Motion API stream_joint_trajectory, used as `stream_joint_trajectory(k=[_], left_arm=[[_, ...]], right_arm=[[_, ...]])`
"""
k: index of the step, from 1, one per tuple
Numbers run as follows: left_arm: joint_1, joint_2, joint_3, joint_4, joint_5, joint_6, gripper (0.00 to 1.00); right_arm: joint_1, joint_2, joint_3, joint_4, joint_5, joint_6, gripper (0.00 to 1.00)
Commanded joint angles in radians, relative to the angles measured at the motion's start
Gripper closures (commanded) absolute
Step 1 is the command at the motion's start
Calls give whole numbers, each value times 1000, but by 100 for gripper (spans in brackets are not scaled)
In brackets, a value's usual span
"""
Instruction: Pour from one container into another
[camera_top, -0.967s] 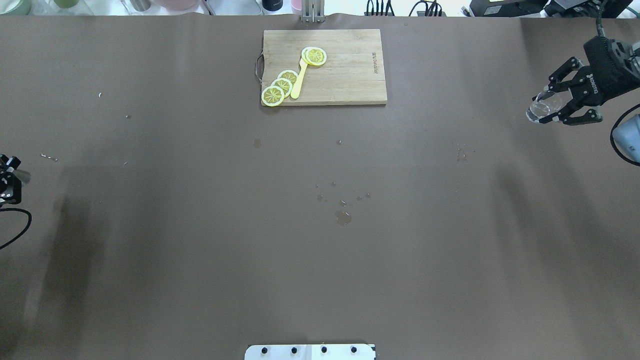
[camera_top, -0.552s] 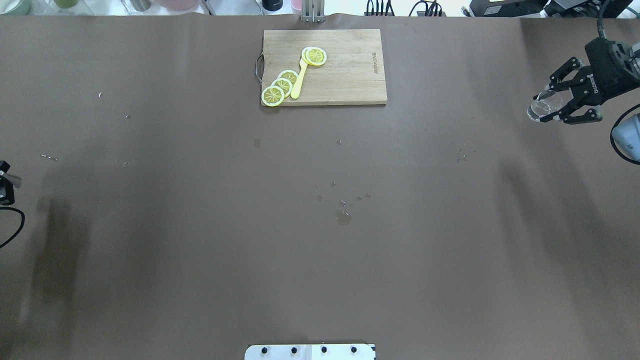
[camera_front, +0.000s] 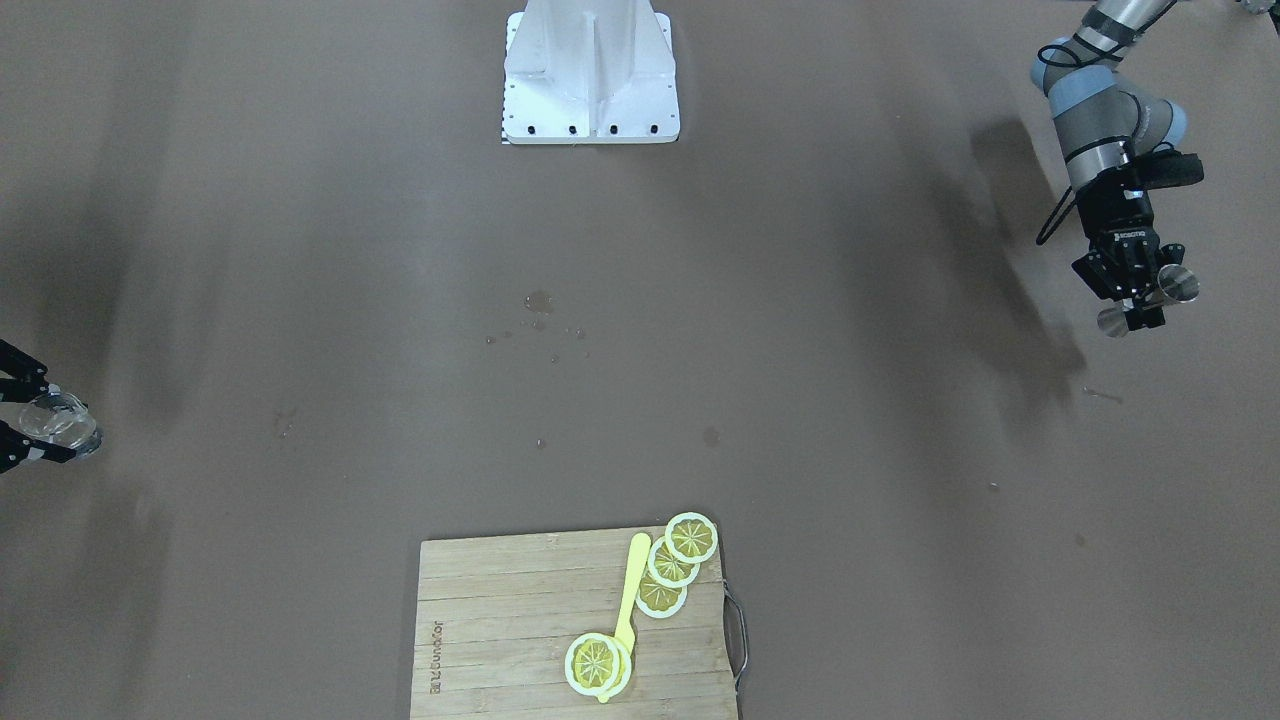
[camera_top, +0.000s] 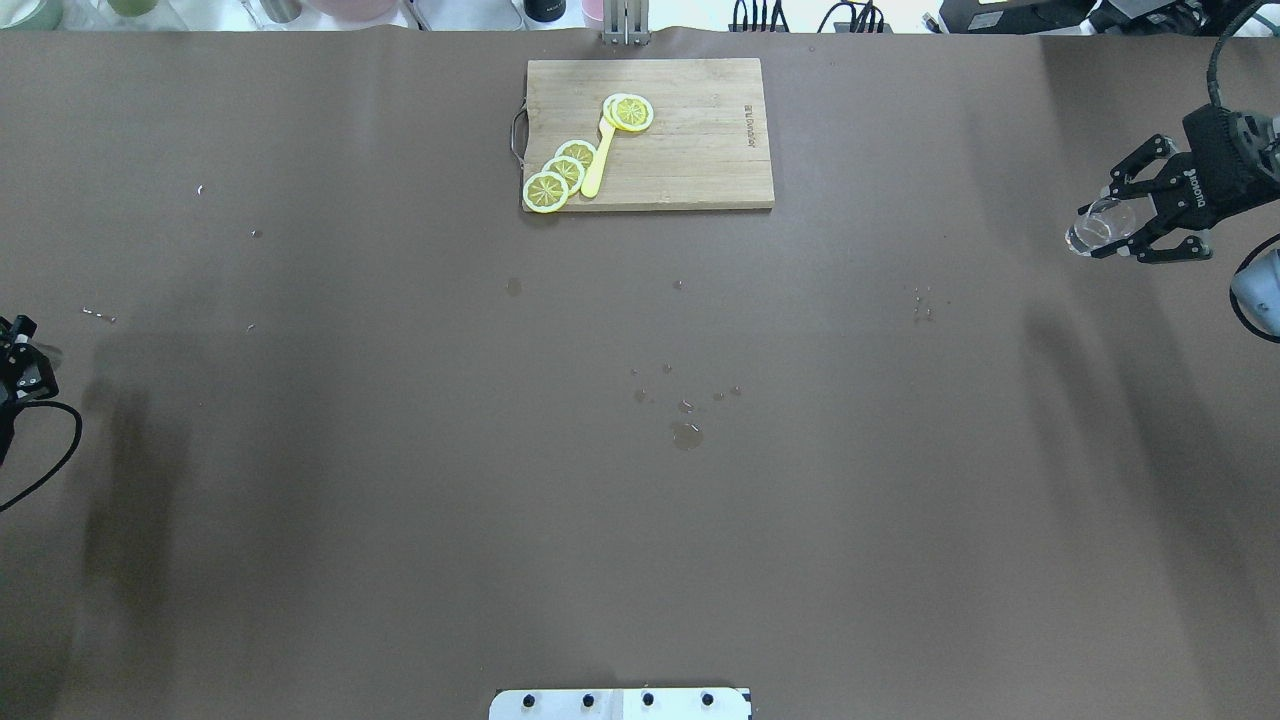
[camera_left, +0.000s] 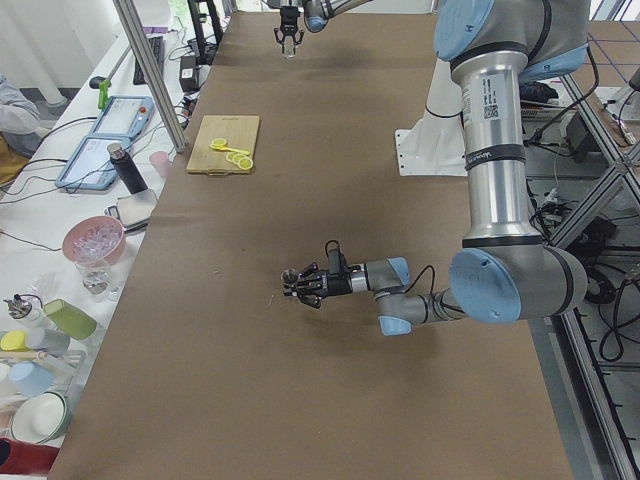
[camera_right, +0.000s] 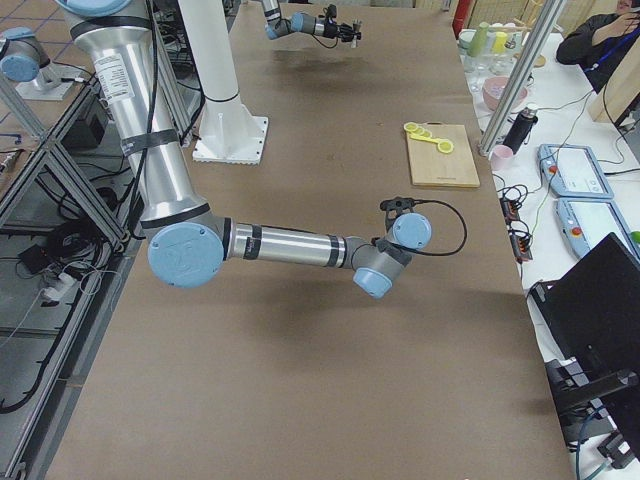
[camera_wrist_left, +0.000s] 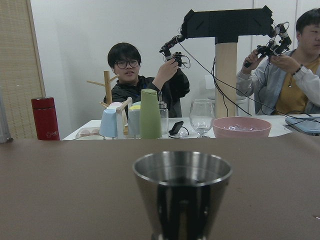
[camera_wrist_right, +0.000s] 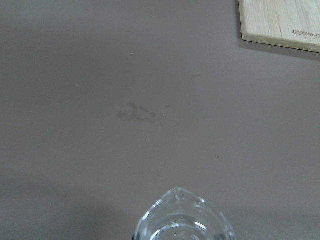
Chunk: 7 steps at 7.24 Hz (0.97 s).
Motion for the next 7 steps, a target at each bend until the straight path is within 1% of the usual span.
stream_joint_trajectory(k=[1, 2, 3, 5, 6, 7], left_arm=[[49, -16, -5, 133, 96, -139, 100], [64, -24, -3, 189, 110, -183, 100], [66, -28, -3, 198, 106, -186, 100], [67, -45, 3, 201, 89, -188, 100], [67, -50, 3, 201, 86, -188, 100], [67, -58, 6, 201, 84, -188, 100]], right_arm=[[0, 0, -22, 31, 0, -2, 100], [-1, 0, -41, 51, -6, -3, 100], [-3, 2, -90, 121, -34, -2, 100], [-5, 0, -129, 166, -43, -2, 100], [-5, 0, -161, 207, -45, 0, 100], [-3, 0, -170, 209, -46, 0, 100]])
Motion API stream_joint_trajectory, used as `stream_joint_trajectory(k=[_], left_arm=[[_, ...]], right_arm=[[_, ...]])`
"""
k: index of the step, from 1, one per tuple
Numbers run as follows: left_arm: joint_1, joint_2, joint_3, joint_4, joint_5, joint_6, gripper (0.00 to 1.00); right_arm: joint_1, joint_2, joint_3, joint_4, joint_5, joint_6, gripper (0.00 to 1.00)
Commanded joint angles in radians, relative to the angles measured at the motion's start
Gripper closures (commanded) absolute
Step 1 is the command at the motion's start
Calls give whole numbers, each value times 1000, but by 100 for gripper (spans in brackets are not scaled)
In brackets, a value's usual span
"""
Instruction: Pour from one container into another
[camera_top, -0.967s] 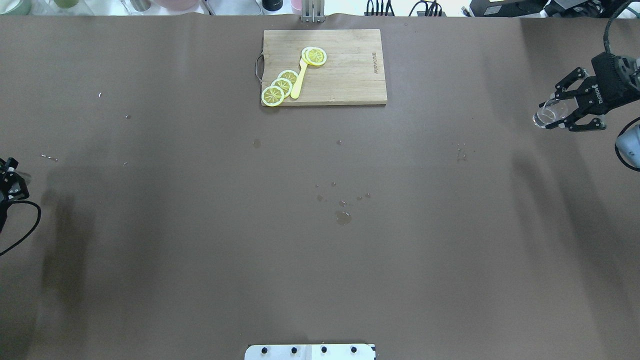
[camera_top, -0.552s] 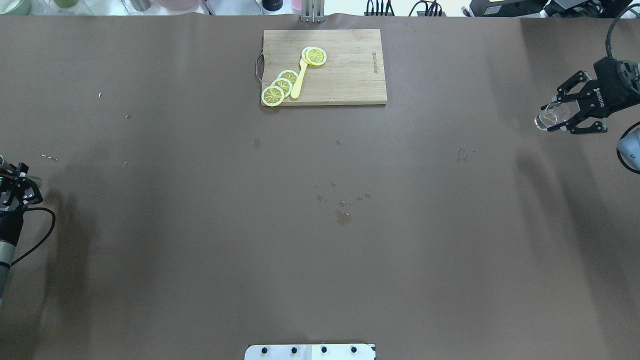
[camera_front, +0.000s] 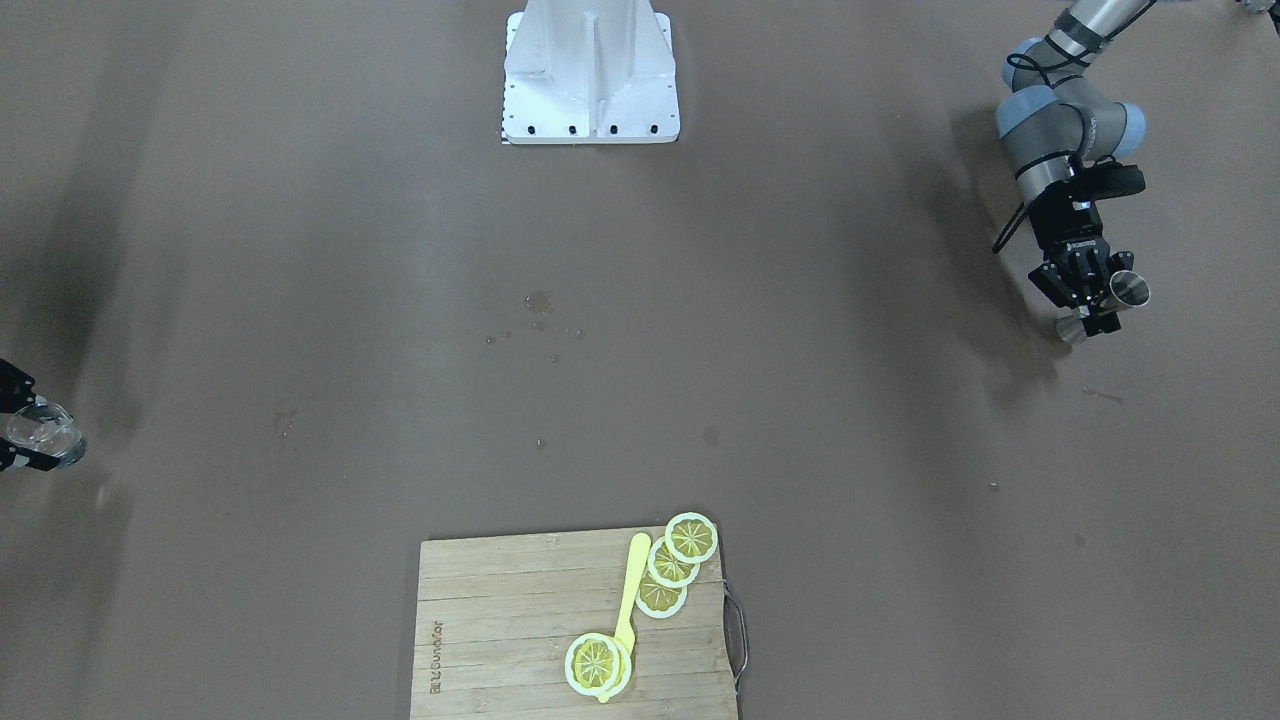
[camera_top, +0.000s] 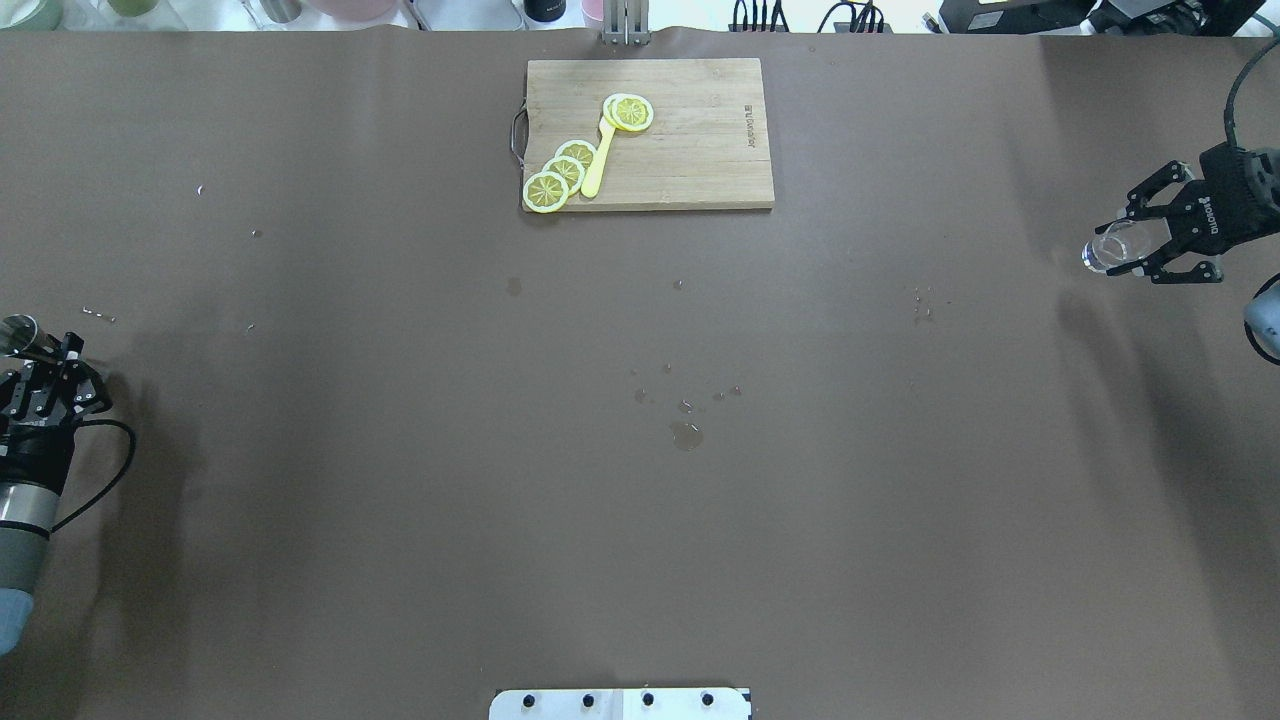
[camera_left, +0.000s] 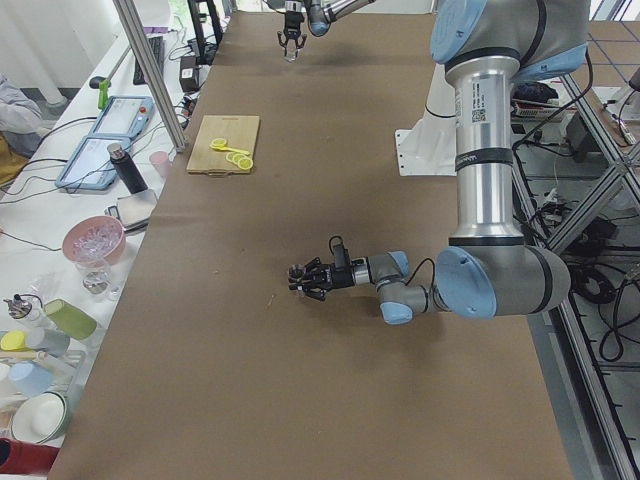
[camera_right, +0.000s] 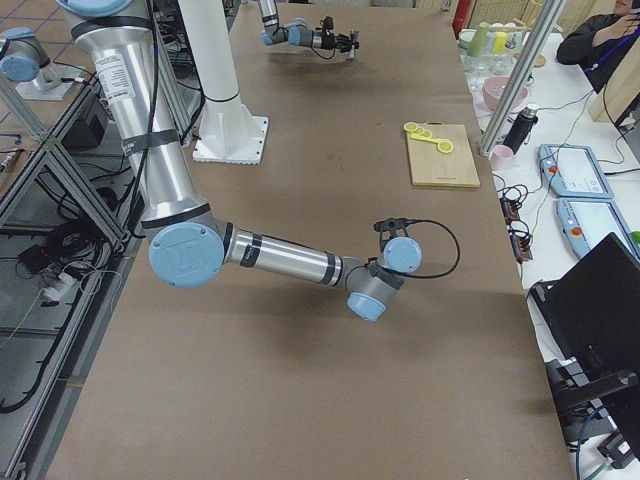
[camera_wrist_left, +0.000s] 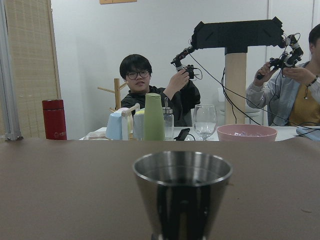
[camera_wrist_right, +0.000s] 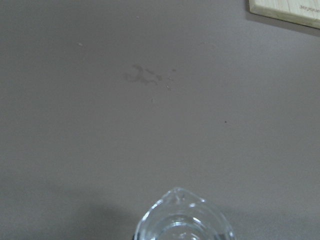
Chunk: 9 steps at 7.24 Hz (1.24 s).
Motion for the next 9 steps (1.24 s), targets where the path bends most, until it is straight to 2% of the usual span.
stream_joint_trajectory(k=[1, 2, 3, 4, 7, 9], left_arm=[[0, -8, 4, -1, -2, -13, 100], [0, -8, 3, 1, -2, -25, 95], [0, -8, 3, 1, -2, -26, 83], [2, -8, 4, 1, -2, -25, 76], [12, -10, 6, 7, 0, -25, 68], [16, -10, 6, 16, -2, -25, 66]], right_arm=[[1, 0, -26, 19, -2, 1, 100], [1, 0, -31, 22, -4, 1, 100], [1, 9, -31, 28, -4, 2, 100], [1, 12, -32, 45, -4, 2, 100], [0, 17, -31, 122, -6, 11, 100], [-6, 23, -34, 172, -53, 71, 100]])
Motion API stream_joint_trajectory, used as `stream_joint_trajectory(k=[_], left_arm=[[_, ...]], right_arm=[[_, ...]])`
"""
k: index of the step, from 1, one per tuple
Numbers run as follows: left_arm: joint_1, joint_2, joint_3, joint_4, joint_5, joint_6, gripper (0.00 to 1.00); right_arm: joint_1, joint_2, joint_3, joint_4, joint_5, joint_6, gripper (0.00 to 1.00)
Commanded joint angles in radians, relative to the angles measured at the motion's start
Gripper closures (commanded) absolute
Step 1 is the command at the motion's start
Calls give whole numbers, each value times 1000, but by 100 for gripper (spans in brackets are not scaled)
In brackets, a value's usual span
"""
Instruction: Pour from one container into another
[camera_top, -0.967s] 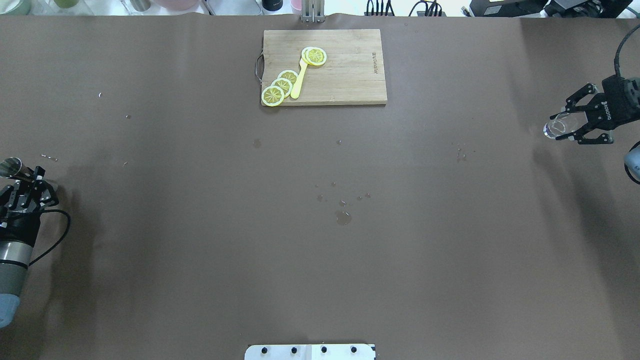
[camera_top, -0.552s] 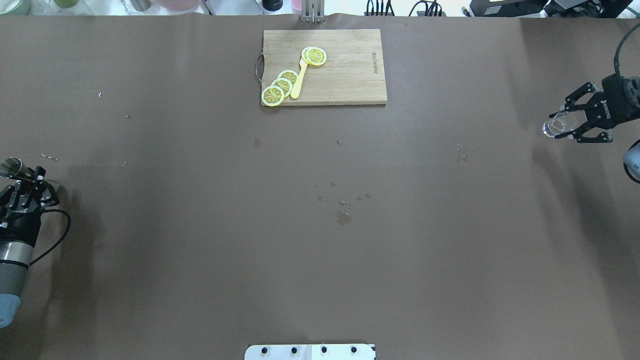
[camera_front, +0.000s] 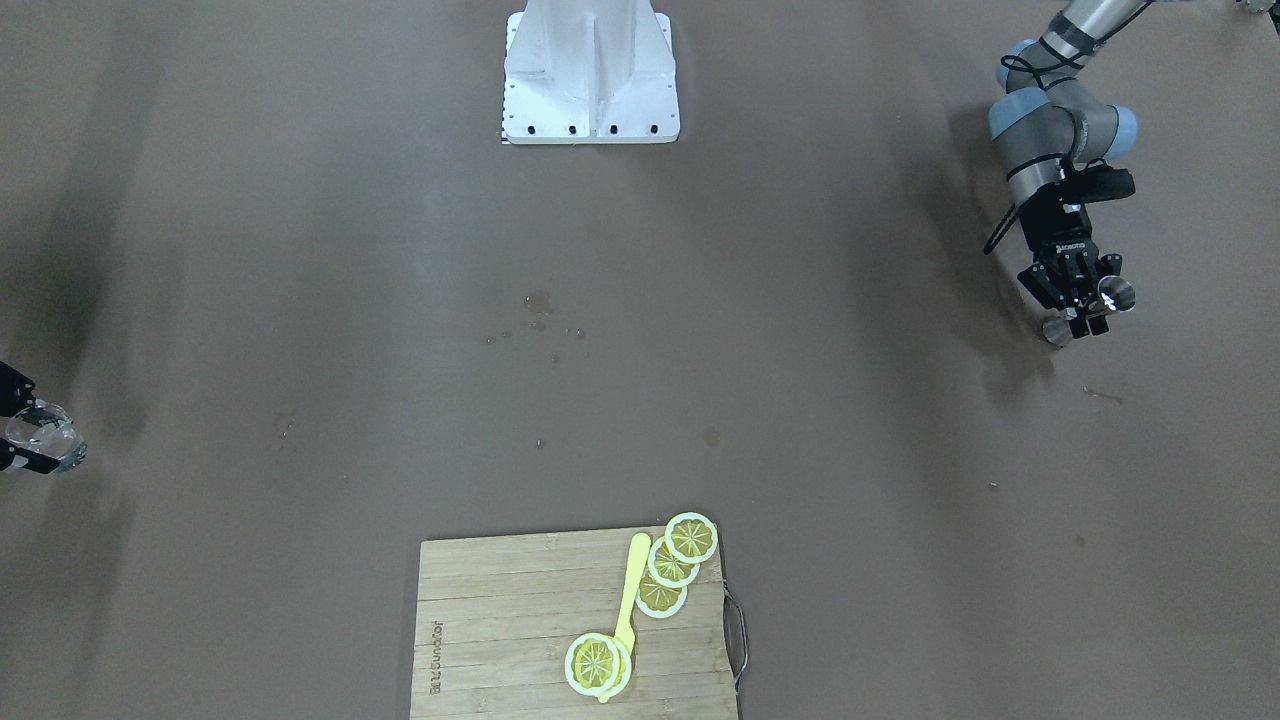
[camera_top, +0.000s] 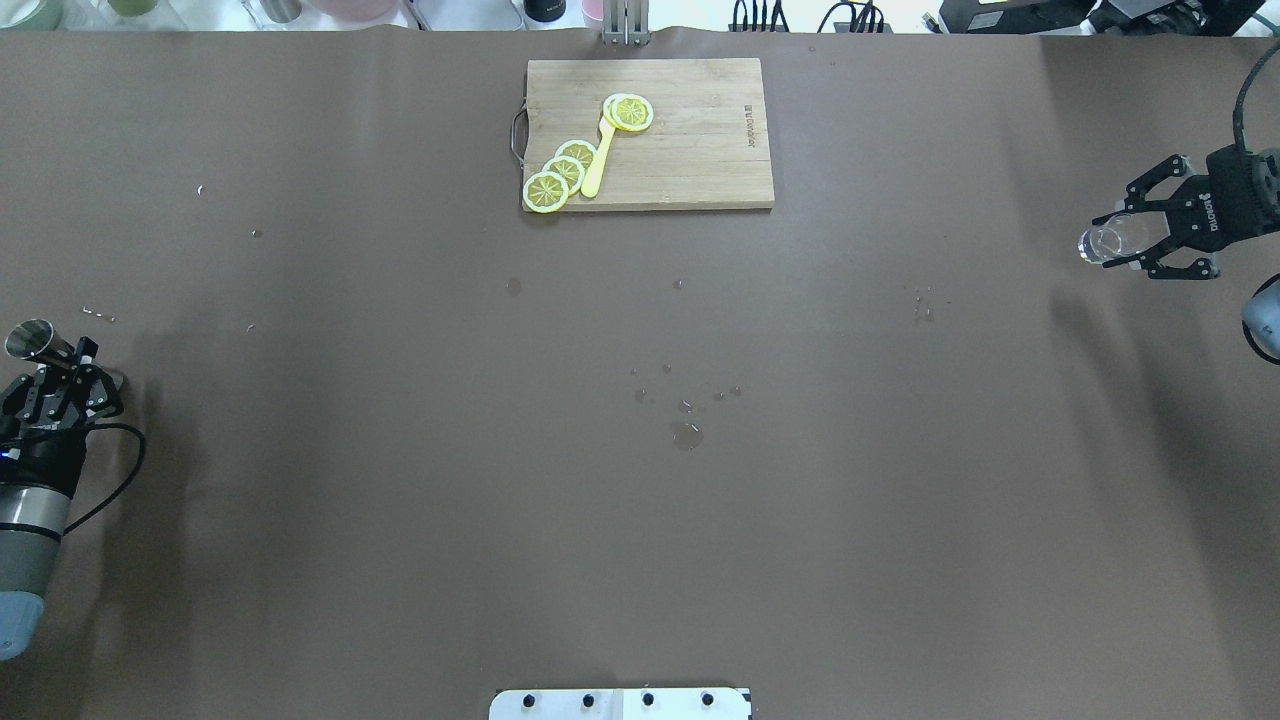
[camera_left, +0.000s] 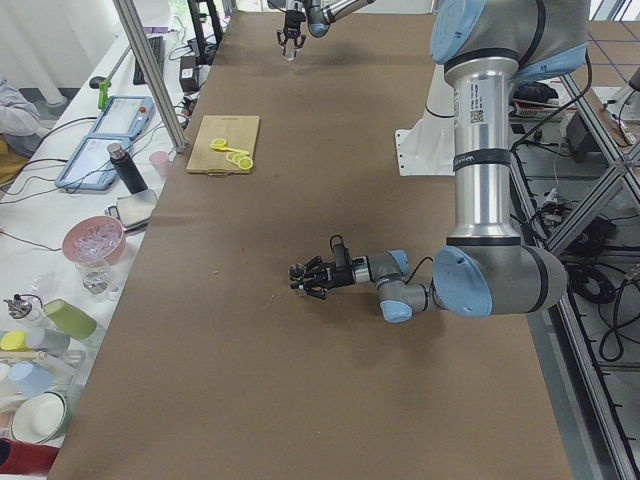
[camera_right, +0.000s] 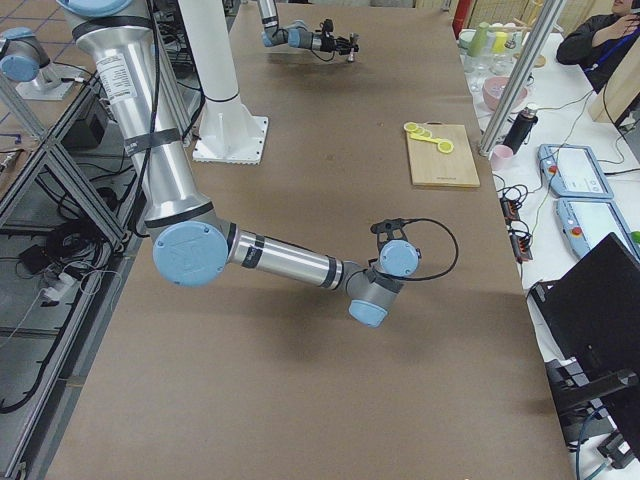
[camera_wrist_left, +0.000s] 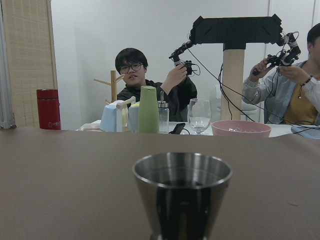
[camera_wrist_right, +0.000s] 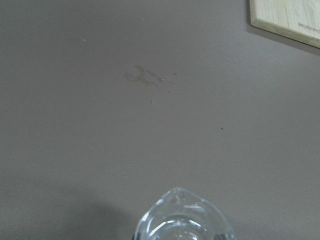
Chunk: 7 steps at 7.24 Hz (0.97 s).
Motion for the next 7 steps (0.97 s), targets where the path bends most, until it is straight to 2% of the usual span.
stream_joint_trajectory(k=[1, 3, 4, 5, 7], left_arm=[[7, 0, 0, 6, 0, 0, 62], [7, 0, -1, 6, 0, 2, 29], [9, 1, -6, 6, 1, 3, 2], [10, 11, -15, 6, 4, 2, 2], [12, 56, -64, 8, 9, 3, 2]], right_arm=[[-7, 8, -2, 26, -25, 34, 100], [-22, 26, -2, 29, -60, 58, 100], [-45, 34, -2, 59, -92, 101, 100], [-121, 37, -2, 163, -194, 236, 100], [-146, 52, -6, 186, -217, 306, 100]])
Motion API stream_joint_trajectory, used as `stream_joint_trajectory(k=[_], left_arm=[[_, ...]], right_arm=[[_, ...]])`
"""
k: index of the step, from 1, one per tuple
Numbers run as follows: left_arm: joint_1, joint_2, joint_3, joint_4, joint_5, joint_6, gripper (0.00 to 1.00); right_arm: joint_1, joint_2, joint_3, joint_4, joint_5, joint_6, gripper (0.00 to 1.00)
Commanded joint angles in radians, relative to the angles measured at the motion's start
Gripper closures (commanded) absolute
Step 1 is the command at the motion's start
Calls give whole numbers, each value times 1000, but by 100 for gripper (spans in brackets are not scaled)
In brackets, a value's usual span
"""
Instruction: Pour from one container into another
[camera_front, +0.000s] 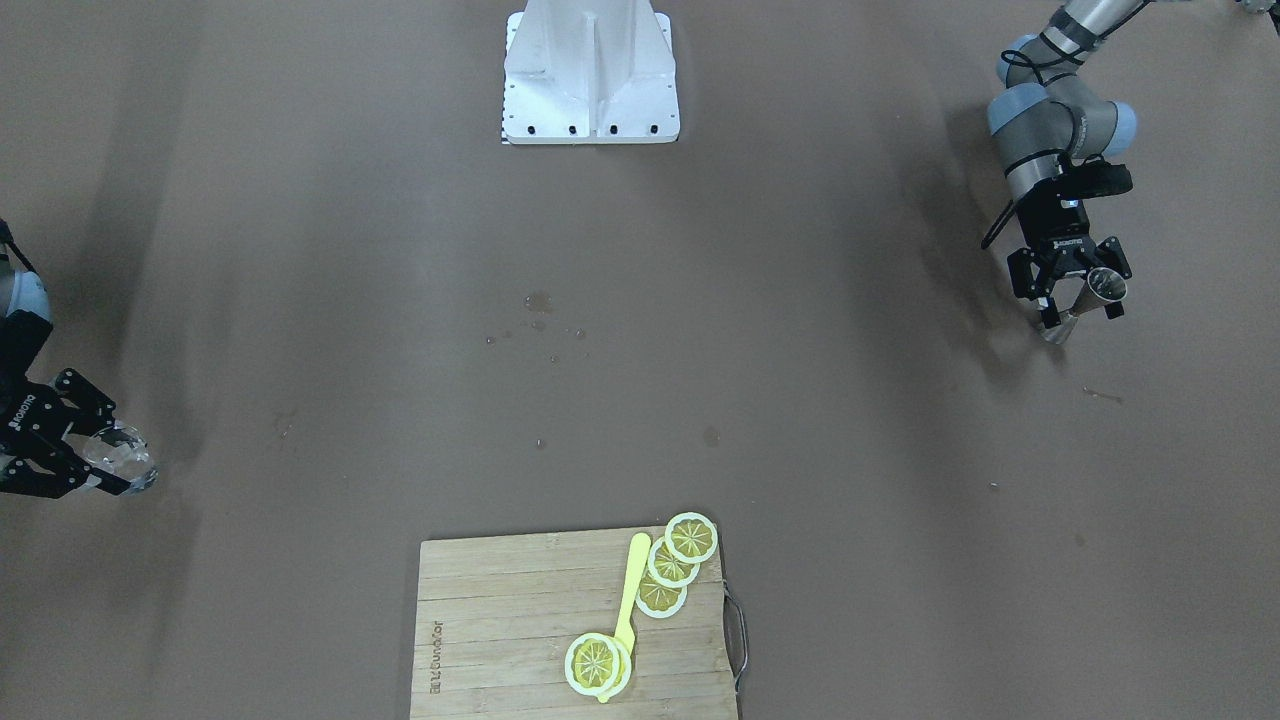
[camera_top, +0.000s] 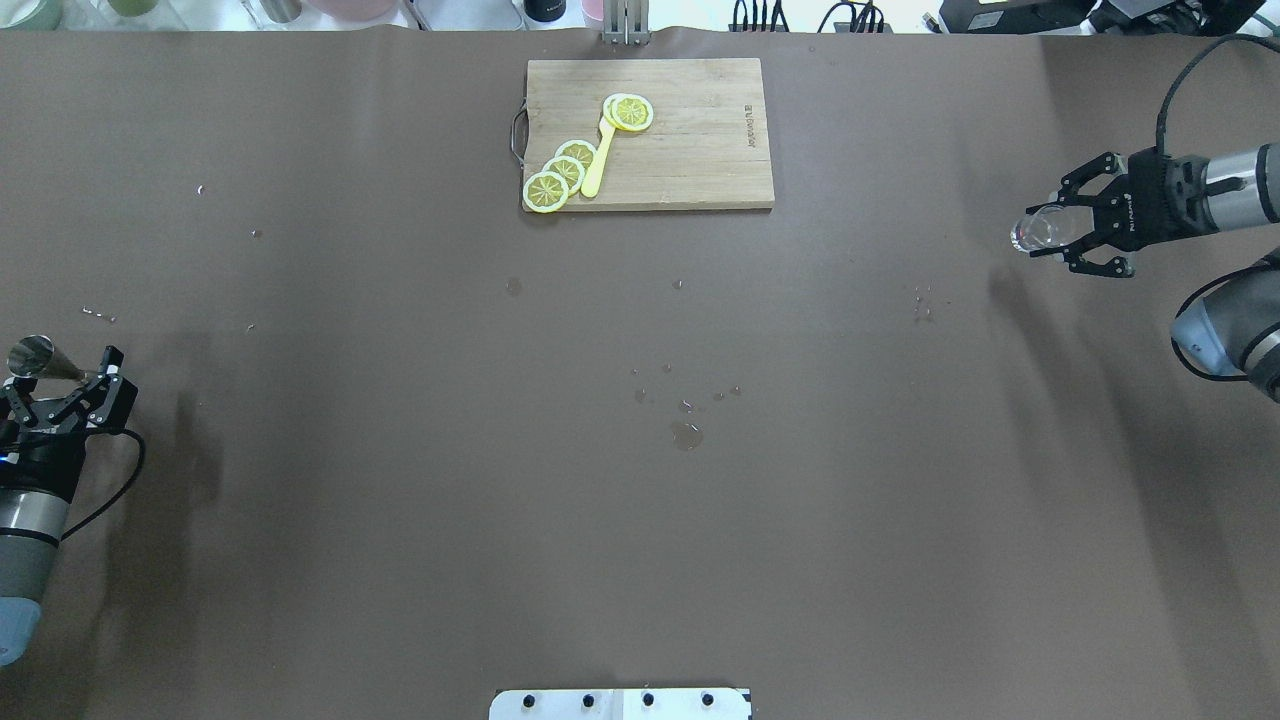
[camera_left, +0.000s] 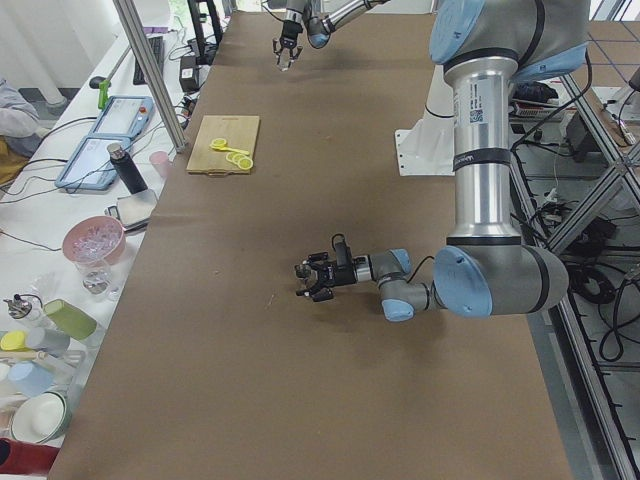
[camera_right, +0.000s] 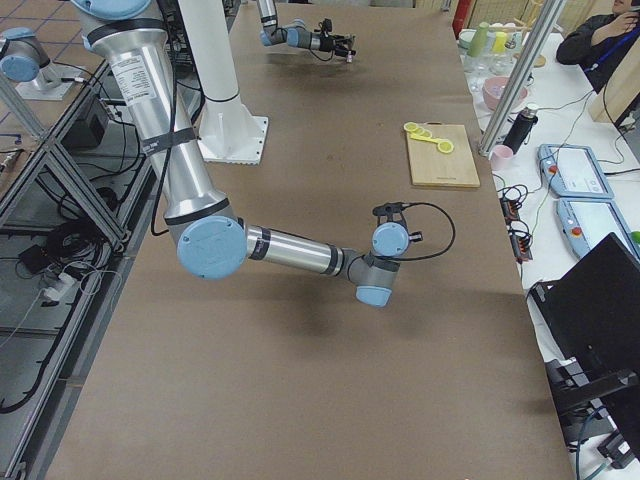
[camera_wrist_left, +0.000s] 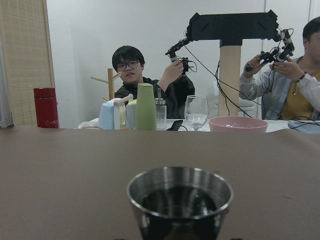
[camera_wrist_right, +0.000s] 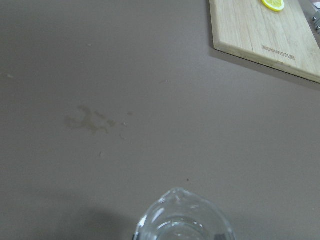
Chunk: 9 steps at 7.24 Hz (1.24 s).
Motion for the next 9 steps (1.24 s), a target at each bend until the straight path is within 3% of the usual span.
stream_joint_trajectory(k=[1, 3, 6, 7, 8, 9], left_arm=[[2, 55, -65, 6, 2, 2, 2], [2, 127, -156, 29, 0, 0, 2], [1, 225, -313, 85, -26, 5, 2], [-4, 252, -373, 178, -64, 5, 2], [-34, 249, -409, 191, -128, 5, 2], [-109, 249, -452, 194, -258, 8, 2]], right_arm=[[-30, 8, -1, 23, -26, 96, 100], [-37, 7, -11, 29, -27, 179, 100], [-52, 5, -60, 143, -64, 281, 100], [-53, 5, -64, 151, -75, 290, 100], [-60, 4, -69, 176, -89, 323, 100], [-70, 4, -83, 192, -98, 344, 100]])
